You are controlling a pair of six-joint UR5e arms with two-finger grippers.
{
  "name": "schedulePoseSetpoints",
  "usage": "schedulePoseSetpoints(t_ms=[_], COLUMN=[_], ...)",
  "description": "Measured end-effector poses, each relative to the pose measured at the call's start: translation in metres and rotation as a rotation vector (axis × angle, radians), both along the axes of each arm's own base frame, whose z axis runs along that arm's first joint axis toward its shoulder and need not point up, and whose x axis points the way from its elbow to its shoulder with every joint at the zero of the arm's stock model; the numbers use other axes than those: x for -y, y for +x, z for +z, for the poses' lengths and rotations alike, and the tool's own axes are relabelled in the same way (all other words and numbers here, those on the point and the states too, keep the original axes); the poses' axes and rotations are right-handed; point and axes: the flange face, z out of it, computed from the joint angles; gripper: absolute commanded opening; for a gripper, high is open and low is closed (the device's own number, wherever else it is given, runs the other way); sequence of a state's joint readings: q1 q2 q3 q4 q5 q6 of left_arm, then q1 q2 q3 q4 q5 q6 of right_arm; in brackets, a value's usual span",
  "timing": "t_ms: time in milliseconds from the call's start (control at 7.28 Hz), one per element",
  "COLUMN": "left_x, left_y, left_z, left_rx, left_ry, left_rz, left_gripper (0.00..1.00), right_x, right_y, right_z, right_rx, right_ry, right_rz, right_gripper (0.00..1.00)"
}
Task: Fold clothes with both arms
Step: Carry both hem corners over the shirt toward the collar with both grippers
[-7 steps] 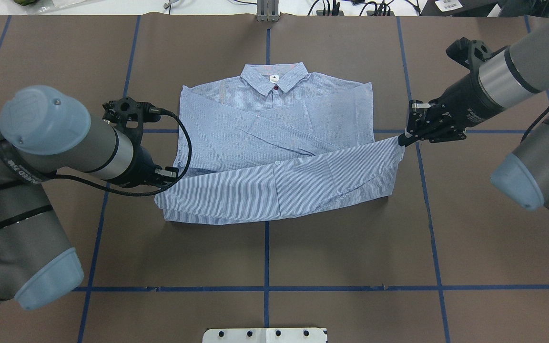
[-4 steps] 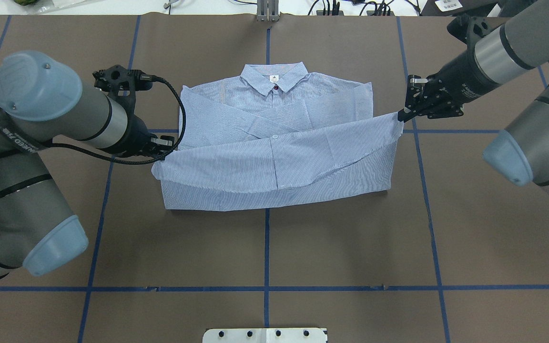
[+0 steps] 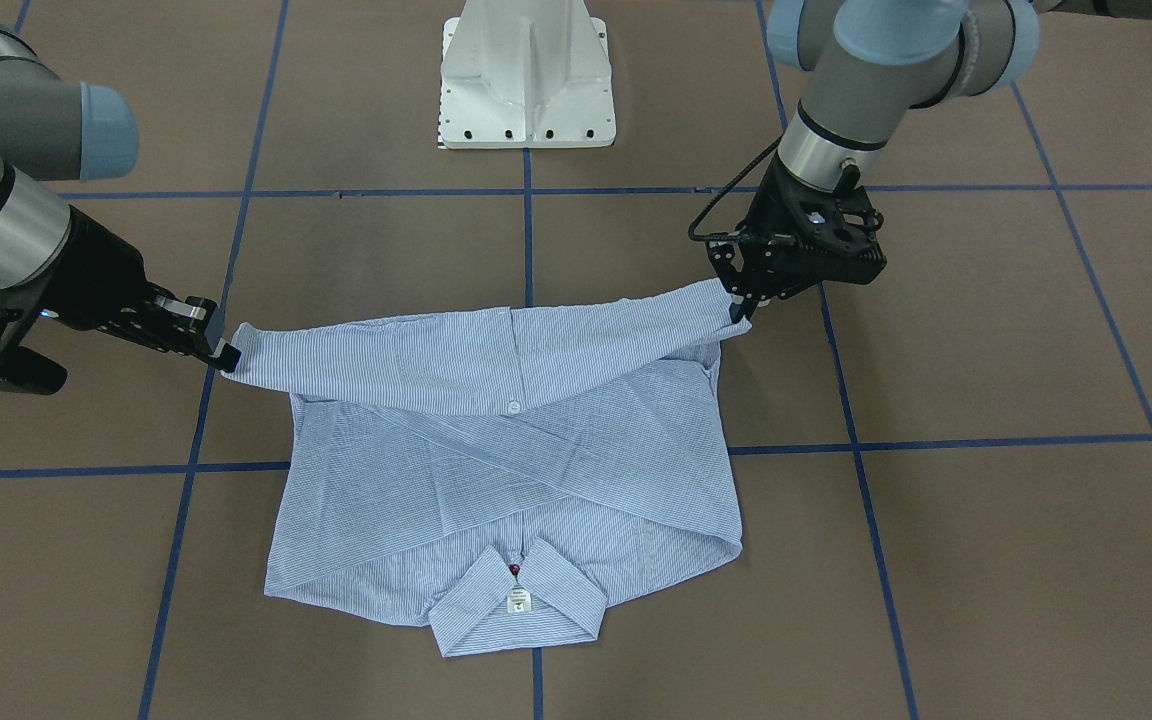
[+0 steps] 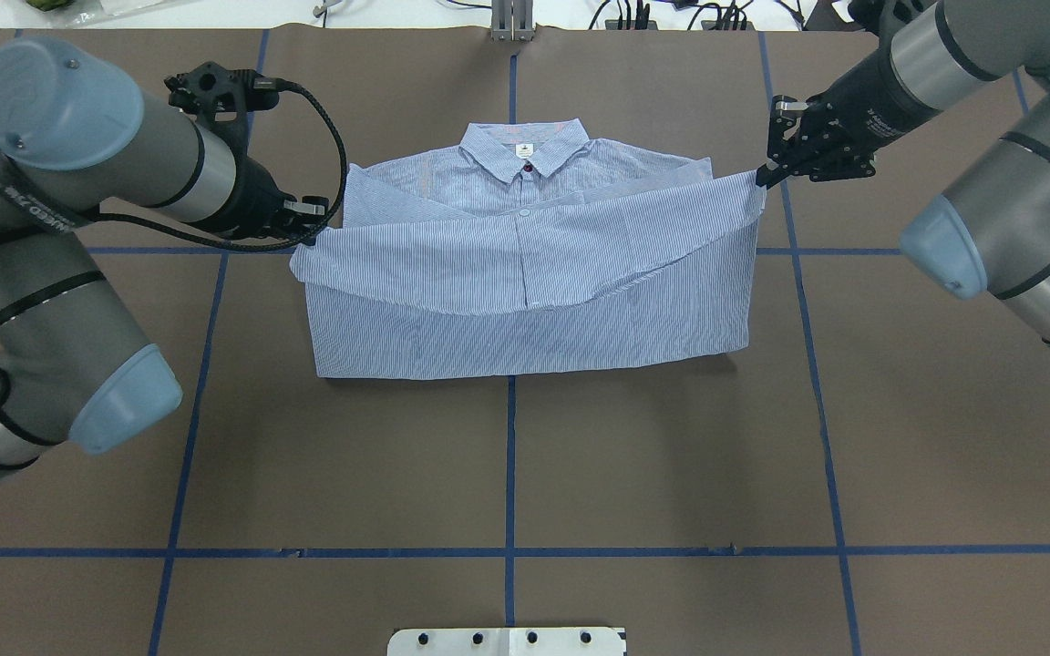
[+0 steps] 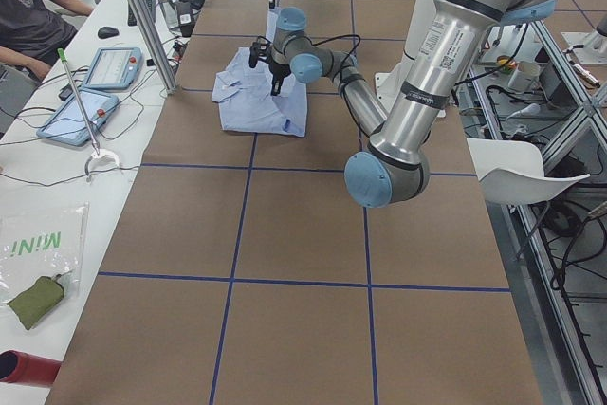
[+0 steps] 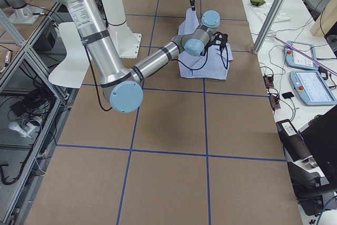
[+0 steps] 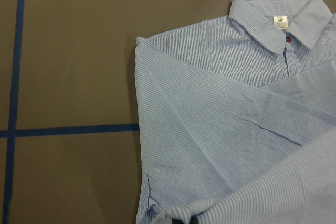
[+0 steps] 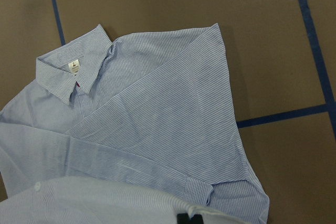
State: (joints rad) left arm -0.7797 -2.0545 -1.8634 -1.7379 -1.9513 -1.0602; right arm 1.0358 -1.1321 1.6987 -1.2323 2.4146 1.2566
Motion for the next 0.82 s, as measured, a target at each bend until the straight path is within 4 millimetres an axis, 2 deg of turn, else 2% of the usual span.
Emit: schedulePoseSetpoints(t_ms=[412, 824], left_x=[0.044, 0.067], left_y=[0.030, 0.049], left_z=[0.029, 0.069], left_rx=[-0.009, 0.003], left_ry=[0.008, -0.004], left_rz=[-0.017, -0.020], left_gripper=[0.00, 0.00], right_x=[0.040, 0.081], right_y=[-0.019, -0.049], right_z=[0.011, 0.023], right_rx=[-0.041, -0.095], right_ry=[-0.006, -0.037], right_rz=[0.000, 0.000], right_gripper=[0.00, 0.00])
